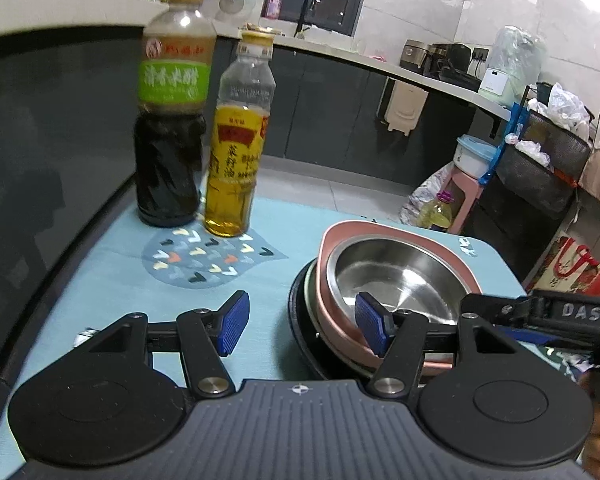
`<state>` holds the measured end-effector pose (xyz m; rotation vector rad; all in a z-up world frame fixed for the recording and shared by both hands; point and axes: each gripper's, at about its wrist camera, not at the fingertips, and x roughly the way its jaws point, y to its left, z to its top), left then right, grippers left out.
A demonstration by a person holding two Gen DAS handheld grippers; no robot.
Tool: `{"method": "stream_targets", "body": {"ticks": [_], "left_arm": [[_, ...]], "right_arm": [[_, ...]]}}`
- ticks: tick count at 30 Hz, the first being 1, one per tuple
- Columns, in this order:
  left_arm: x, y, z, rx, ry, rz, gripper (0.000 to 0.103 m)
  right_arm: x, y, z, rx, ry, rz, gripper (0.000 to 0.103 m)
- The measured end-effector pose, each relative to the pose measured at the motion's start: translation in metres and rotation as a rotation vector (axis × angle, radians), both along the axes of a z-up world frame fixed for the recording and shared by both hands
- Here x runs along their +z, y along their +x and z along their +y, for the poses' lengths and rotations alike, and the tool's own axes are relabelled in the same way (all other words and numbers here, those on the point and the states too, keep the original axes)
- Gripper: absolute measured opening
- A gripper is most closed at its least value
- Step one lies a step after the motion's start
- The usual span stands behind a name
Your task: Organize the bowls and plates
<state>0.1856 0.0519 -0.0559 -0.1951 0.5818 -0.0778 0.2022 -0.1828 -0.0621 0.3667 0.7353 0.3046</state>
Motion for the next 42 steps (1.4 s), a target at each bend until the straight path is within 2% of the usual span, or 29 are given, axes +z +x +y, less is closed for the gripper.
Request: {"method": "stream_targets", "body": {"ticks": [9,13,22,42], "left_arm": [[0.009,-0.027,-0.007,0.002,0.049,-0.023,0.056],[0.012,-0.038,-0.009,-0.007,0.052,-0.032,0.056],[0.011,-0.06,-0.013,-0.013,0.082,-0.034,0.056],[0.014,-0.118,-0.016,0.005,0.13,-0.036,0.056]], "right_arm": [[0.019,-0.041,0.017,0.035,-0.139,-0.164,0.051],[0.024,-0.056,0.023,0.057,-0.159,-0.215,0.051],[0.026,-0.081,0.031,0.033,-0.22,-0.262,0.051],[0.034,-0.138,0.049,-0.01,-0.251,-0.307,0.051]]}}
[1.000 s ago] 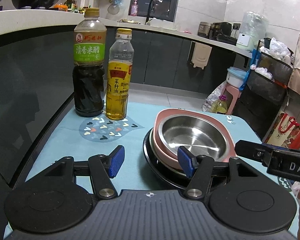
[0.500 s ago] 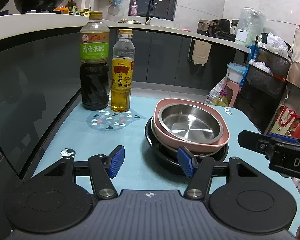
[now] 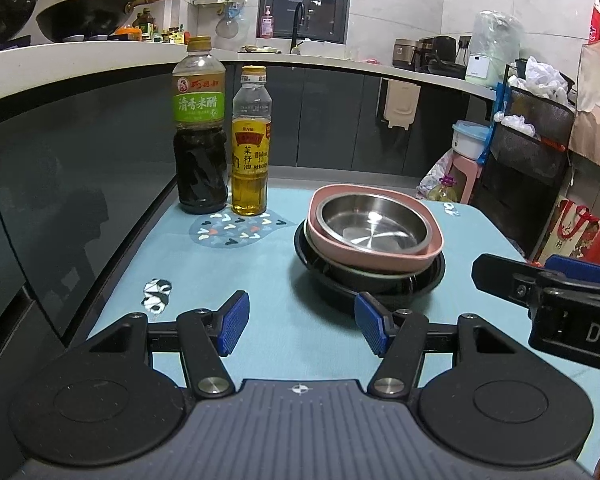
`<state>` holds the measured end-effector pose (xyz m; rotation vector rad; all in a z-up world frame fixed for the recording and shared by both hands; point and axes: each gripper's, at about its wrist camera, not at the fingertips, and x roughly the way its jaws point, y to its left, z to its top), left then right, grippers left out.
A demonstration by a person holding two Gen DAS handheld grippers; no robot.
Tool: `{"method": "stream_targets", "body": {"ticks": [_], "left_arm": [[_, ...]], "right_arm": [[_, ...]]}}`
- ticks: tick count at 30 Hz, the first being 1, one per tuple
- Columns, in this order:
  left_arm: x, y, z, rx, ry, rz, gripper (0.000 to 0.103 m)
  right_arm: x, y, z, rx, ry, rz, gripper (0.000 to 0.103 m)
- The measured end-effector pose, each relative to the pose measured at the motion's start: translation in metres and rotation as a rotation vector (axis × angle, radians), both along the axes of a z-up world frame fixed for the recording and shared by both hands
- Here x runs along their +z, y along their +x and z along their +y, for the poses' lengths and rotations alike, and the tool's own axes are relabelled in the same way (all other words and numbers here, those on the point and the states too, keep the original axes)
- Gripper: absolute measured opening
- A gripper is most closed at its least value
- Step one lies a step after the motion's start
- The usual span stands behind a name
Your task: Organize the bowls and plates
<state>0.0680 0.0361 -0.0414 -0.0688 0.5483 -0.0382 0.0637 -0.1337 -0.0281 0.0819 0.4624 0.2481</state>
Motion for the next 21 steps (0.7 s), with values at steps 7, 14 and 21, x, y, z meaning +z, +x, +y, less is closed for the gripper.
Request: {"method": "stream_targets", "body": {"ticks": [7,14,21], "left_arm": [[-0.002,-0.016,-0.007,0.004,0.026,0.012,0.056],[-0.003,-0.03,-0.012,-0.012,0.036,0.017,0.056],[-0.002,-0.038,-0.017,-0.02,0.045,0.015,0.056]], "right_arm": [[-0.002,-0.015,0.0,-0.042,-0.003,-0.007,0.051],[-0.002,-0.026,0.005,-0.063,-0.025,-0.034,0.051],[0.0,-0.035,0.008,-0.076,-0.037,-0.046,0.051]]}}
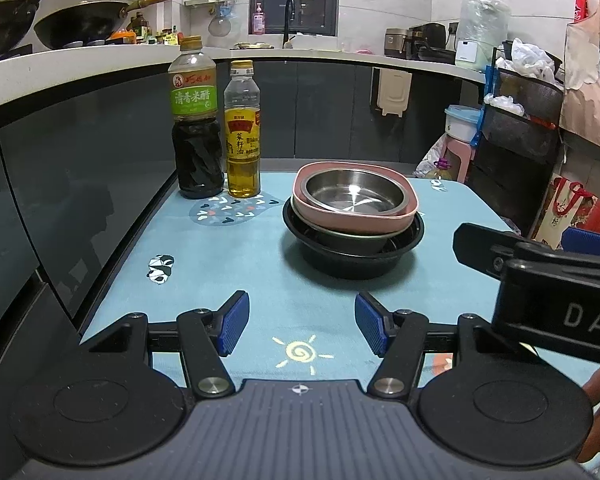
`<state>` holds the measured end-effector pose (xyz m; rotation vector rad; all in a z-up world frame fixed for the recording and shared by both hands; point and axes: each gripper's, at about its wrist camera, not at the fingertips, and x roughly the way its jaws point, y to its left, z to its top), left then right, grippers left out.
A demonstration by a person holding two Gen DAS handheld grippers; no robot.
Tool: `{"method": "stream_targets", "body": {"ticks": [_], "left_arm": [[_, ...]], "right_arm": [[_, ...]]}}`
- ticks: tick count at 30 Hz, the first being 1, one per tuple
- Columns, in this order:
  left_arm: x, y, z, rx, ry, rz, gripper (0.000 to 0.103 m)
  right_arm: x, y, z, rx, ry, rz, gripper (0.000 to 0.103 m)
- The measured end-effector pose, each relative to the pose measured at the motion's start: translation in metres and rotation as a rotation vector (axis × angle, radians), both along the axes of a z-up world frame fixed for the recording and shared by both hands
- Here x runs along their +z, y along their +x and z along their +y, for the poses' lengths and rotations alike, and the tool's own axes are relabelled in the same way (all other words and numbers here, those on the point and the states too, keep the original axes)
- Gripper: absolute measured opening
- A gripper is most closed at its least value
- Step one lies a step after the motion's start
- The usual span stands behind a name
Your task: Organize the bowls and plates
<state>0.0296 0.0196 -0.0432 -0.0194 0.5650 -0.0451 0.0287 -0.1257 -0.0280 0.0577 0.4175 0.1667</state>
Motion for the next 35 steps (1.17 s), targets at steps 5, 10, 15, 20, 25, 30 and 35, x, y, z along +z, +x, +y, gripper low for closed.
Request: {"method": "stream_targets", "body": {"ticks": [5,10,15,20,25,30,35], "left_arm": [[0.0013,-0.004,-0.0007,0.002,0.003,-0.003,0.056],[0.0018,-0.0054,-0.0012,0.006,0.004,-0.003,0.056],[0.0016,-0.0059,-0.0017,0.005,0.006,-0.002,0.056],[0.0021,-0.0065,-0.002,0.005,0.003,-0.003,0.056],[0.0016,-0.0061,-0.002,0.006,0.004,0.0,0.056],[0.0022,-0.0059,-0.002,0.004,0.003,0.003,0.056],[0.002,-0.005,-0.0021,0.006,0.005,0.009,0.056]], "right_arm": [[-0.0002,-0.0032,-0.0013,-0.025,0.006,-0.007,0.051],[-0.0004,-0.0055,-0.0005,-0.044,-0.002,-0.02,0.051],[-0.0011,-0.0051,0.0003,-0.046,-0.007,-0.008,0.051],[-0.0007,-0.0044,0.0002,-0.046,-0.004,0.001,0.051],[-0.0009,-0.0039,-0.0001,-0.045,-0.004,0.006,0.051],[-0.0014,-0.0033,0.0004,-0.043,-0.003,0.012,0.051],[-0.0018,-0.003,0.0004,-0.044,-0.002,0.014,0.051]]}}
